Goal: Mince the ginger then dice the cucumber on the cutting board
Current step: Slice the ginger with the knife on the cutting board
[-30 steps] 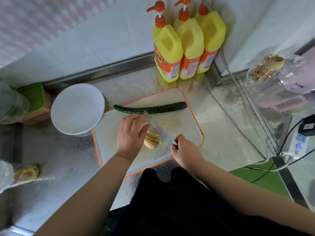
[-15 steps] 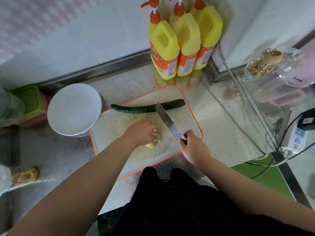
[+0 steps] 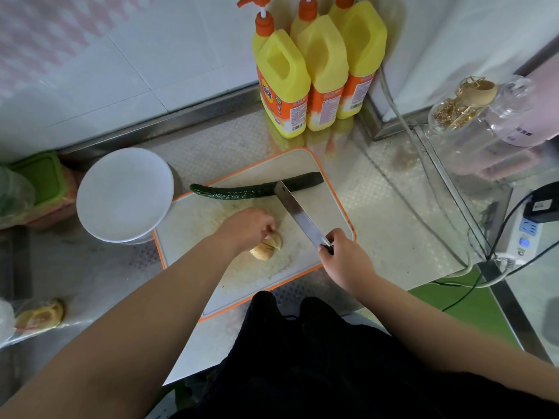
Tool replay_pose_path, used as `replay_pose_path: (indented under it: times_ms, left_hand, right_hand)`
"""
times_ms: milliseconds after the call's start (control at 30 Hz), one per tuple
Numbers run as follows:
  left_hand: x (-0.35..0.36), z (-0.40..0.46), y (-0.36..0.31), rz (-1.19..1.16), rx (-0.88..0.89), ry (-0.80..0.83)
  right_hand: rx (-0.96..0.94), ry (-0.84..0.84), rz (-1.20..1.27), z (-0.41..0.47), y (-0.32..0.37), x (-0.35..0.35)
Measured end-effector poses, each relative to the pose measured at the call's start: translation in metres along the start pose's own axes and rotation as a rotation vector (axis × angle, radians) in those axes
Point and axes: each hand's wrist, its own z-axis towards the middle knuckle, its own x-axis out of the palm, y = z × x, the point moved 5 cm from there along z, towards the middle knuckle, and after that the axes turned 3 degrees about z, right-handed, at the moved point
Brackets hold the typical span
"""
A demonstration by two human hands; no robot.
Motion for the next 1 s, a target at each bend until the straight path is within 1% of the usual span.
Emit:
replay_pose_path:
  times_ms: [167, 300, 433, 533, 633, 700, 800, 1000]
  left_hand:
    - [0.000, 0.001, -0.001, 0.096, 0.015, 0.000]
    - [0.001, 0.000, -0.002, 0.025, 0.035, 0.001]
    - [0.000, 0.002, -0.003, -0.041, 0.006, 0.033]
    - [0.005, 0.002, -0.011, 0.038, 0.004, 0.050]
    - [0.007, 0.005, -0.020, 0.146, 0.029, 0.020]
    - [0.006, 0.006, -0.022, 0.158, 0.033, 0.009]
    - [0.004, 0.006, -0.021, 0.119, 0.030, 0.014]
    - [-0.003, 0.006, -0.011, -0.036, 0.058, -0.010]
  right_hand:
    - [-0.001, 0.008, 0.000, 0.000, -0.003, 0.001]
    - [-0.008, 0.012, 0.006, 0.000, -0.003, 0.003]
    - [-0.003, 0.009, 0.008, 0.001, -0.003, 0.003]
    - [-0.006, 0.000, 0.008, 0.000, -0.002, 0.002]
    - [-0.010, 0.006, 0.010, 0.000, -0.002, 0.001]
    - [-0.012, 0.008, 0.010, -0.001, -0.002, 0.002]
    - [-0.012, -0.001, 0.007, 0.000, -0.004, 0.001]
    - [-0.013, 0.017, 0.017, 0.000, -0.006, 0.002]
